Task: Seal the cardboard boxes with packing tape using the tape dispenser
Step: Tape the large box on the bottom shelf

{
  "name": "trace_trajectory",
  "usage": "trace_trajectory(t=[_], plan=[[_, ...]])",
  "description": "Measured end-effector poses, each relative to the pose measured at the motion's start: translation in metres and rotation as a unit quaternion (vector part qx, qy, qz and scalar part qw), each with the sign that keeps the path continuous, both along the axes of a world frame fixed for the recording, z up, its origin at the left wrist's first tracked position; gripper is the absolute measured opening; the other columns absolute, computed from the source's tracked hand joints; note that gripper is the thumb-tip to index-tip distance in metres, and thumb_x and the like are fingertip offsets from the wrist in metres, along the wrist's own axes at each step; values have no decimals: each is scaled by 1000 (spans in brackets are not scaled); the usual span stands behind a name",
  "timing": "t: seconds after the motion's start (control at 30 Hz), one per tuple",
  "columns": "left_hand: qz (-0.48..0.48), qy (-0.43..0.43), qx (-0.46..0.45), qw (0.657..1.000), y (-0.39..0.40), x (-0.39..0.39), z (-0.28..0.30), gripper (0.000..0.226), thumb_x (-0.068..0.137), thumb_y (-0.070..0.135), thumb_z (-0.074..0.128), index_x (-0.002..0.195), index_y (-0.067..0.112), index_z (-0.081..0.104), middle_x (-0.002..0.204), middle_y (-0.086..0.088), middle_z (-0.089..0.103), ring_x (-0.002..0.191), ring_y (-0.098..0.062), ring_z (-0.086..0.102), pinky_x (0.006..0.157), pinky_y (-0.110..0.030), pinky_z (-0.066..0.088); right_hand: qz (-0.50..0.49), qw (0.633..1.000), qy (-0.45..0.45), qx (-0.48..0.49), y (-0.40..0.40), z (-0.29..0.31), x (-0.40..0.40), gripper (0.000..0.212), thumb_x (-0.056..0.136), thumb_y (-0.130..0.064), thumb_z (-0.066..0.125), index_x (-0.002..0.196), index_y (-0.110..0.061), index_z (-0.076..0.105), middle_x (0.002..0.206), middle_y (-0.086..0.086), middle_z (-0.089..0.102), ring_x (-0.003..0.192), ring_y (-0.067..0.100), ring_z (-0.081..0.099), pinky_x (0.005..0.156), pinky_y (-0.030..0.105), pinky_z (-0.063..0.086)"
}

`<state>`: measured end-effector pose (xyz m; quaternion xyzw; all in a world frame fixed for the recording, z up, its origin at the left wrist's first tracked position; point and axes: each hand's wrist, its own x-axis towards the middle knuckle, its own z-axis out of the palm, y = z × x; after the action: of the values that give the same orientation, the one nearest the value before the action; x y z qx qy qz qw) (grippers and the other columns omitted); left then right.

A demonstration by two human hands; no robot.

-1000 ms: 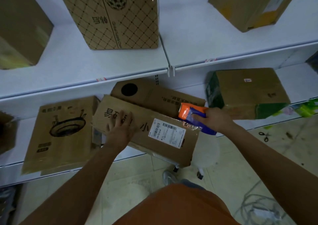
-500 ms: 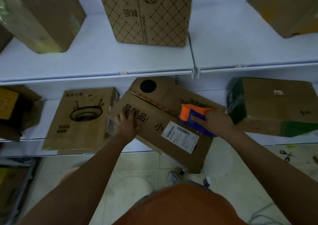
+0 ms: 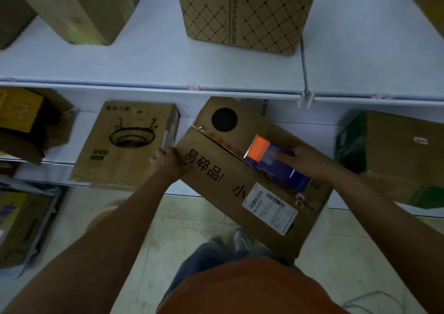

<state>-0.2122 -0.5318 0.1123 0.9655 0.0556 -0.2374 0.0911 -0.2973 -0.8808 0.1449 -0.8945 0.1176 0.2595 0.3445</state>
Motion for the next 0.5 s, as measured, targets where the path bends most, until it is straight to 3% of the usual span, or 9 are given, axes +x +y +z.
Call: trace_trajectory(t=[0.07, 0.13, 0.2, 0.27, 0.33, 0.5], plan=[[-1, 2, 14, 1000, 3, -15, -11, 84, 87, 65, 59, 142, 6, 37, 137, -22, 40, 125, -38, 42, 105, -44, 33, -12, 998, 28, 50, 12, 2, 10, 98, 64, -94, 46, 104, -8, 70, 93, 14, 74, 85, 28, 71, 89, 48, 55], [12, -12, 15, 1000, 8, -29, -21, 78, 88, 69, 53, 136, 8, 43, 133, -21, 45, 119, -37, 45, 102, -44, 34, -10, 997, 46, 55, 26, 5, 19, 96, 63, -92, 49, 103, -8, 72, 93, 13, 74, 86, 28, 71, 91, 47, 55], [24, -27, 9, 999, 11, -43, -25, 73, 90, 66, 52, 134, 9, 44, 133, -21, 46, 119, -36, 46, 101, -42, 34, 1, 998, 54, 38, 41, 9, 27, 91, 69, -88, 49, 96, -5, 71, 92, 15, 74, 85, 29, 70, 81, 38, 55], [29, -30, -6, 999, 13, -56, -24, 72, 90, 64, 55, 134, 8, 44, 139, -23, 41, 126, -39, 43, 105, -43, 33, 3, 997, 64, 34, 60, 11, 33, 80, 78, -80, 50, 92, -4, 69, 88, 15, 72, 80, 29, 69, 67, 31, 47], [40, -7, -48, 998, 17, -66, -25, 70, 89, 62, 58, 130, 7, 49, 144, -25, 37, 131, -41, 40, 108, -46, 35, -3, 996, 75, 38, 82, 13, 37, 77, 79, -77, 52, 94, -3, 67, 88, 15, 71, 80, 29, 68, 65, 30, 43], [-8, 50, -94, 994, 37, -72, -30, 60, 94, 59, 52, 122, 6, 51, 124, -20, 50, 110, -39, 56, 97, -46, 48, 43, 995, 89, 14, 135, 16, 48, 59, 80, -75, 54, 75, -17, 58, 73, 3, 62, 66, 17, 59, 55, 27, 40]])
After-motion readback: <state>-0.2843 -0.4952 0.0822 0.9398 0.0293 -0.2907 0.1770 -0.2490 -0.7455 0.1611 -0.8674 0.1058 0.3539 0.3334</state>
